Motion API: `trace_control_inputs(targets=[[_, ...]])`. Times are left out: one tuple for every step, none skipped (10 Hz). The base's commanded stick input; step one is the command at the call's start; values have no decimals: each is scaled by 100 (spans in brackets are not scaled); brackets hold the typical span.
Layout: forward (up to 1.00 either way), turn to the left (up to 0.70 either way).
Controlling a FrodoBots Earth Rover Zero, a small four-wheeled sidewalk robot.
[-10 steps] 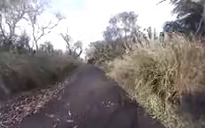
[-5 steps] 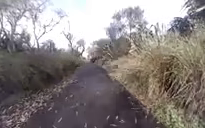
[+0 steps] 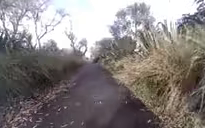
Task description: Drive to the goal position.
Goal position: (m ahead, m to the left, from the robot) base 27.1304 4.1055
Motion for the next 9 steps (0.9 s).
trace_control_inputs(targets=[[85, 0], [85, 0], [85, 0], [85, 0], [85, -13], [85, -18], [85, -4], [85, 0], [85, 0]])
